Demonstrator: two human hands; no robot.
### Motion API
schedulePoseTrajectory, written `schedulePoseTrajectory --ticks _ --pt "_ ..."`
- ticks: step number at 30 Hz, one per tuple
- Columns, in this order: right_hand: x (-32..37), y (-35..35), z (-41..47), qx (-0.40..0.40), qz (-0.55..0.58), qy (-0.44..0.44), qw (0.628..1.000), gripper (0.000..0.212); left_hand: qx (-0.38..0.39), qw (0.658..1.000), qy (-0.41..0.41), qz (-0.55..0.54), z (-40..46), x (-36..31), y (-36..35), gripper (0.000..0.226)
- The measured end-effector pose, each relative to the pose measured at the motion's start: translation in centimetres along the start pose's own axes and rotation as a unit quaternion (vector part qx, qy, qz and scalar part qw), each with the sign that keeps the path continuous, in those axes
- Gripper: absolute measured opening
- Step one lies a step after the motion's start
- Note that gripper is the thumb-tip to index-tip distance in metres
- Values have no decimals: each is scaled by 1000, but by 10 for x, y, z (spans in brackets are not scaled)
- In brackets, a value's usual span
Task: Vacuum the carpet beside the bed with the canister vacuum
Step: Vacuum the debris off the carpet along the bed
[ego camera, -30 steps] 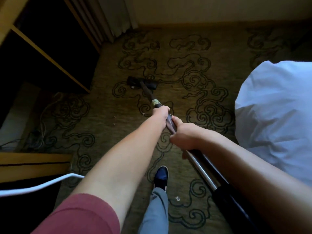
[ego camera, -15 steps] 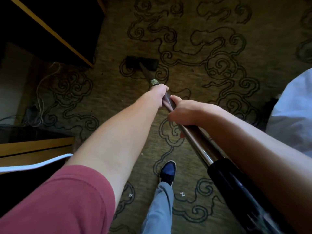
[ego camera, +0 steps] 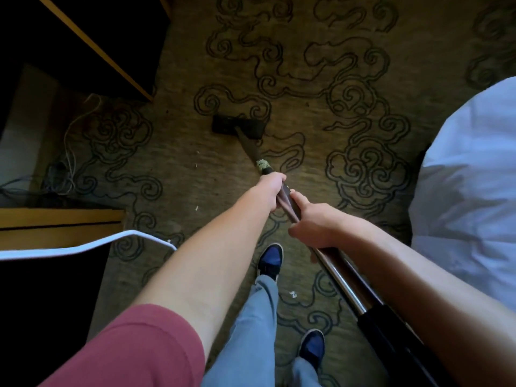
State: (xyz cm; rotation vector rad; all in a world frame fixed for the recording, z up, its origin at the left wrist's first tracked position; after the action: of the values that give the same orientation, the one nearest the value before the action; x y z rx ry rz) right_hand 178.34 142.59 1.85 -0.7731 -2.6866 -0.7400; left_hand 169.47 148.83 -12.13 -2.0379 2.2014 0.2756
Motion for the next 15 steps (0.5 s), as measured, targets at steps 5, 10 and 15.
schedulePoseTrajectory --ticks 5,10,15 --pt "-43 -66 -46 2 -14 0 1000 100 -3 1000 15 -4 -19 91 -5 14" --pt "-85 -121 -100 13 -42 21 999 100 -2 999 32 -10 -40 185 -20 24" --pt "-131 -166 -157 40 -74 8 996 104 3 999 45 -22 -72 266 -43 15"
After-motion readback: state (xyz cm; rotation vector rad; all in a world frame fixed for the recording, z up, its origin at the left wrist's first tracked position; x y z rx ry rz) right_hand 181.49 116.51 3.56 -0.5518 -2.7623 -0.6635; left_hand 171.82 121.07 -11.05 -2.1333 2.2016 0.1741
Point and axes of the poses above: each hand's wrist, its own z-axis towards the middle knuckle, its own y-axis out of the back of the hand, x = y × z, the point moved 8 cm from there along z, towards the middle knuckle, and after that the axes turned 3 degrees about y, right-handed, at the moved point
